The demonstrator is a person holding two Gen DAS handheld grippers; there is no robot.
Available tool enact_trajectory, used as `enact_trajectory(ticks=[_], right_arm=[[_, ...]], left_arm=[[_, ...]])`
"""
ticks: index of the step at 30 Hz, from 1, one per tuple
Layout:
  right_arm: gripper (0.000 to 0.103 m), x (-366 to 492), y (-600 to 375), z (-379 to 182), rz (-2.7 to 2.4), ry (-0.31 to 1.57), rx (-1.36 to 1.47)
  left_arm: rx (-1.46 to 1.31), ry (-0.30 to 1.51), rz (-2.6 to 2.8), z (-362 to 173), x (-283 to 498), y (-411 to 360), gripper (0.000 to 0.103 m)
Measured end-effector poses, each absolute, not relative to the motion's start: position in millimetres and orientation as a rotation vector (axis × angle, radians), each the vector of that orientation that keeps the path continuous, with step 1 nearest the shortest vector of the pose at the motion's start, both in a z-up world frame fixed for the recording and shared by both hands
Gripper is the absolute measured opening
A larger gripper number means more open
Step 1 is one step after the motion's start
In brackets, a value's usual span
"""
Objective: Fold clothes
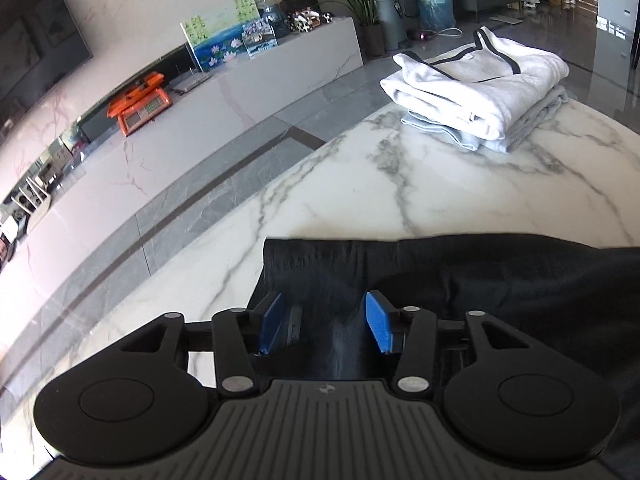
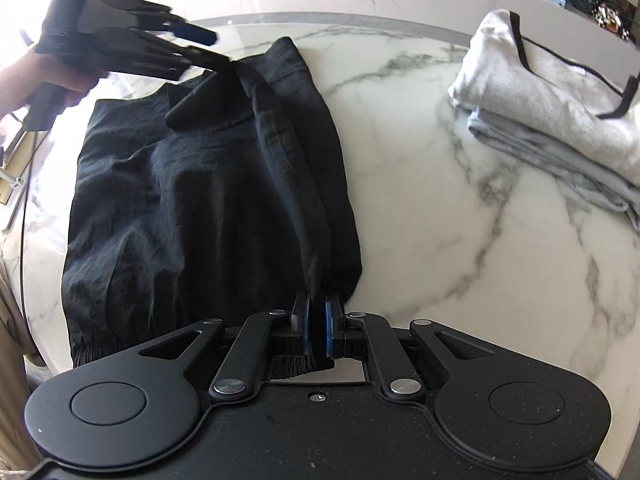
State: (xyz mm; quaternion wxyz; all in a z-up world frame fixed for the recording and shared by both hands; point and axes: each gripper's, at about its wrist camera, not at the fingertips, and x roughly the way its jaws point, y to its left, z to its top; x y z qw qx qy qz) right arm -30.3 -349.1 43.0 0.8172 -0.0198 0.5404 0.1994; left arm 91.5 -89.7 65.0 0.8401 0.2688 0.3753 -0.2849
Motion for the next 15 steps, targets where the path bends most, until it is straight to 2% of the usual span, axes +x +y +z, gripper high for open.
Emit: enact_trajectory(ticks=[7, 9, 10, 11, 15], right_arm=[[0.006, -34.8, -349.6, 46.8, 0.412, 1.14, -0.025], [0.006, -35.4, -348.9, 48.1, 0.412, 1.137, -0.032], [0.006, -34.9, -349.3, 47.5, 0.412, 1.136, -0.032], [0.006, -34.6, -349.7, 46.9, 0.412, 1.134, -0.031], [0.006, -35.1, -352.9, 45.8, 0.415, 1.129, -0.019]], left_arm=[[0.651, 0.827, -0.61, 48.2, 67.4, -97.0, 0.052], [0.681, 0.867, -0.585, 35.4, 74.4, -99.0, 0.034], [0.678, 0.889, -0.581, 31.0, 78.3, -97.9, 0.011], [0.667, 0.899, -0.569, 29.2, 82.3, -96.5, 0.001], [0.592, 0.847, -0.514, 41.2, 104.8, -90.9, 0.0]])
